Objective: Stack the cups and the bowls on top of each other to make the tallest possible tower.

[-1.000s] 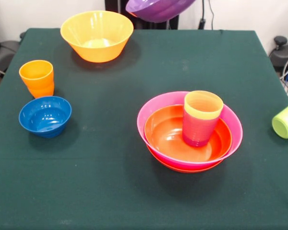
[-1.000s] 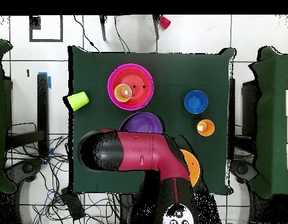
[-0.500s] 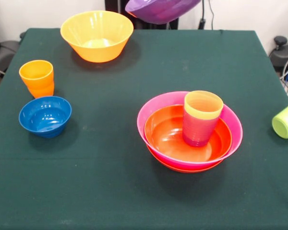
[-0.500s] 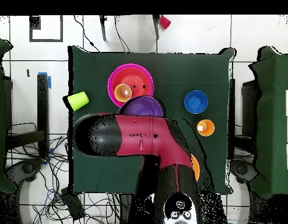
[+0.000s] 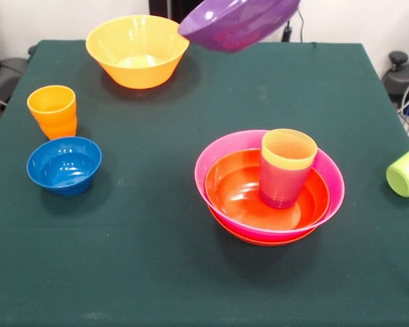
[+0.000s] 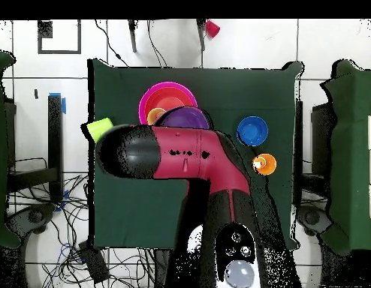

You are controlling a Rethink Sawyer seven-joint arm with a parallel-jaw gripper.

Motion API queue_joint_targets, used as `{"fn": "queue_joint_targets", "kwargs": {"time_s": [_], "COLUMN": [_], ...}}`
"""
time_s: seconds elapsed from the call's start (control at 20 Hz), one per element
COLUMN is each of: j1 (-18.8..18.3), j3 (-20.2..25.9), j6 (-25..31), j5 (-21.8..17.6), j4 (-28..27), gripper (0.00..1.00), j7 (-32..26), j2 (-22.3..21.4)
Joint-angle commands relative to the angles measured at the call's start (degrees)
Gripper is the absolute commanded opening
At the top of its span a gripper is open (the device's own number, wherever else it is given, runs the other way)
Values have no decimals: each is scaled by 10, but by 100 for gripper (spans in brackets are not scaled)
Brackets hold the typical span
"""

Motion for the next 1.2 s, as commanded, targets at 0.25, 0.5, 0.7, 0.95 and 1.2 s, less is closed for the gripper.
{"fn": "queue_joint_targets", "kwargs": {"time_s": [0.25,0.5,0.7,0.95,1.2], "j1": [10,18,13,20,23], "j3": [32,30,45,35,33], "j6": [82,86,89,74,75], "j5": [-6,-8,1,-4,-4], "j4": [-94,-123,-136,-125,-133], "gripper": [0,0,0,0,0], "j7": [46,48,28,34,35], "j2": [71,87,111,107,112]}}
